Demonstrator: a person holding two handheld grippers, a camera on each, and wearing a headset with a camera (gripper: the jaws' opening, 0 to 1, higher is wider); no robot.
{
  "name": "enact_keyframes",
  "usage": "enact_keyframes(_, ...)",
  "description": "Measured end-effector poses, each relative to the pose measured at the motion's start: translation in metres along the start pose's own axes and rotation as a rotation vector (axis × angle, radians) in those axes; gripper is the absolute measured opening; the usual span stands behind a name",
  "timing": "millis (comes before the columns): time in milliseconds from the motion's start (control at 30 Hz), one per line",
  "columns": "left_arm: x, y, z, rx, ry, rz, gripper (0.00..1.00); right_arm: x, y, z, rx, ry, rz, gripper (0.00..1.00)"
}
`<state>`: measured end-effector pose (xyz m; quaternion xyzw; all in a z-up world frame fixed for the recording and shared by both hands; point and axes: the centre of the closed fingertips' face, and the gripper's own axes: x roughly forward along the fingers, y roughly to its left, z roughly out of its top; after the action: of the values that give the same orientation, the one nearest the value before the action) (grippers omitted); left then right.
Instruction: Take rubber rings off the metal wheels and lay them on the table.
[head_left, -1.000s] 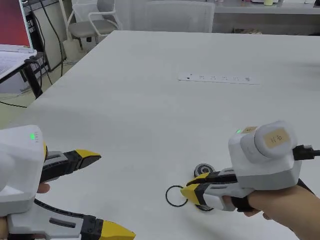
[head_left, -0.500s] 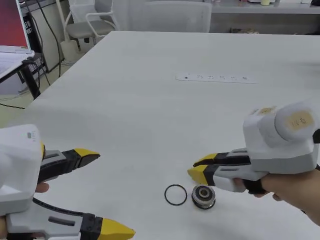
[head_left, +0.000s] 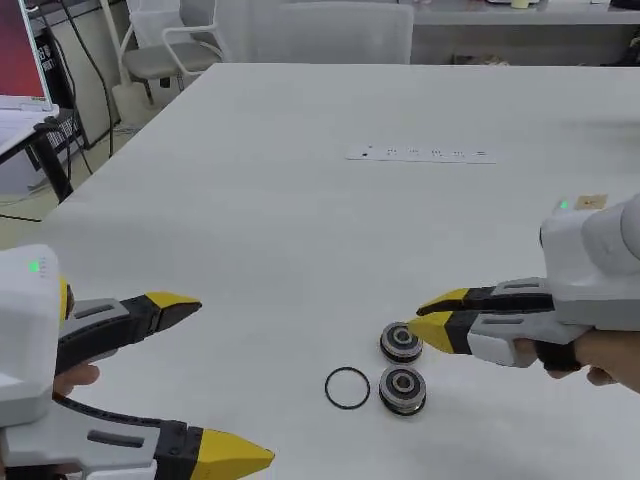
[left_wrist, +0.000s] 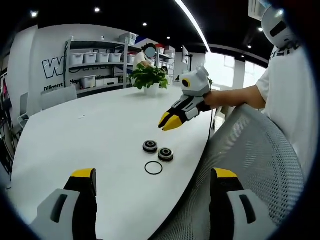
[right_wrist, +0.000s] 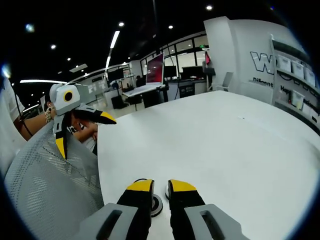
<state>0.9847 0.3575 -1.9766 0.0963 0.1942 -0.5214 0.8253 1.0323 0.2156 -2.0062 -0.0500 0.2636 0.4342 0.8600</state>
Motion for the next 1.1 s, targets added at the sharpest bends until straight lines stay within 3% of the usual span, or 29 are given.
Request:
enact_keyframes(133,0.002,-0.002,0.004,0.037,0.008,-0.018,0.93,-0.002,-0.002,-0.010,-0.003,0.030,0.003,0.09)
enact_keyframes(267,0.005,-0.004,0.015,0.055,-0.006,-0.041,0.93,-0.001,-0.001,-0.021,-0.008,0.065,0.028,0.10)
enact_keyframes(500,0.012,-0.012,0.042,0.124,-0.020,-0.094,0.94,0.002,0.000,-0.046,-0.022,0.151,0.058,0.10)
enact_keyframes(667,0.019,-0.018,0.060,0.198,-0.025,-0.137,0.94,0.004,0.004,-0.054,-0.015,0.184,0.070,0.11)
enact_keyframes(867,0.041,-0.026,0.081,0.257,-0.049,-0.219,0.93,0.007,0.007,-0.063,-0.022,0.214,0.087,0.11)
enact_keyframes(1100,0.070,-0.033,0.094,0.301,-0.061,-0.280,0.89,0.009,0.010,-0.067,-0.035,0.230,0.106,0.12)
